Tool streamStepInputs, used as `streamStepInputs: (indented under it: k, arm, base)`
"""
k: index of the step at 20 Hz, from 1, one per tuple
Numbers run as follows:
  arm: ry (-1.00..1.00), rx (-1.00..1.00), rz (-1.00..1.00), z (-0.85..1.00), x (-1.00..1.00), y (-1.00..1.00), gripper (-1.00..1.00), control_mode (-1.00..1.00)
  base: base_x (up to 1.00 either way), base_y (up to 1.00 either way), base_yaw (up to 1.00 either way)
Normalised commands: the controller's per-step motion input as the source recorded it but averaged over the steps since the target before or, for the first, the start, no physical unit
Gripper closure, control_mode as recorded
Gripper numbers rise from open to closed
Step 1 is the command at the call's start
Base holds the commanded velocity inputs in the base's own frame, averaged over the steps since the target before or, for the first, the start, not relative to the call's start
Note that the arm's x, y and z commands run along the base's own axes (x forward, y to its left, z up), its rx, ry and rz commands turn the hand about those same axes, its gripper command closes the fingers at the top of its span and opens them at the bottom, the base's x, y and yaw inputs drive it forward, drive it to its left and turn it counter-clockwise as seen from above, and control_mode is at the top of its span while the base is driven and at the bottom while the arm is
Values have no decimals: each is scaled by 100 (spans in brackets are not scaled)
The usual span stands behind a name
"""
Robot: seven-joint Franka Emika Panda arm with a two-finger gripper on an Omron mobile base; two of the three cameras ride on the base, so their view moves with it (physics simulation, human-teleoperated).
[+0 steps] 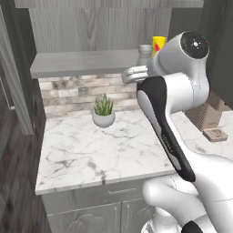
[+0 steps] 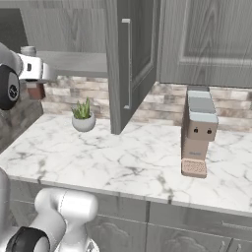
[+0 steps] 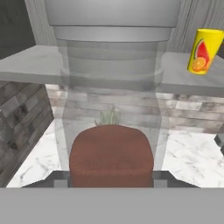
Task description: Take the cinnamon bottle from the cabinet and place it on the dining table, next to the plate with the cupcake. Then take the chocolate from the dining counter and place it on the cupcake plate.
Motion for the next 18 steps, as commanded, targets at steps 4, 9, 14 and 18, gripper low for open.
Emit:
streamStepInputs:
  k: [4, 9, 14, 18]
  arm:
    - [0, 3, 0, -4, -60, -15, 100, -100]
    - [0, 2, 0, -6, -47, -25, 100, -100]
    - [0, 0, 0, 0, -10, -4, 100, -100]
    - [1, -1, 0, 0, 0, 0, 100, 100]
  base:
    - [0, 0, 0]
    - [0, 0, 0]
    - [0, 0, 0]
    - [-10, 0, 0]
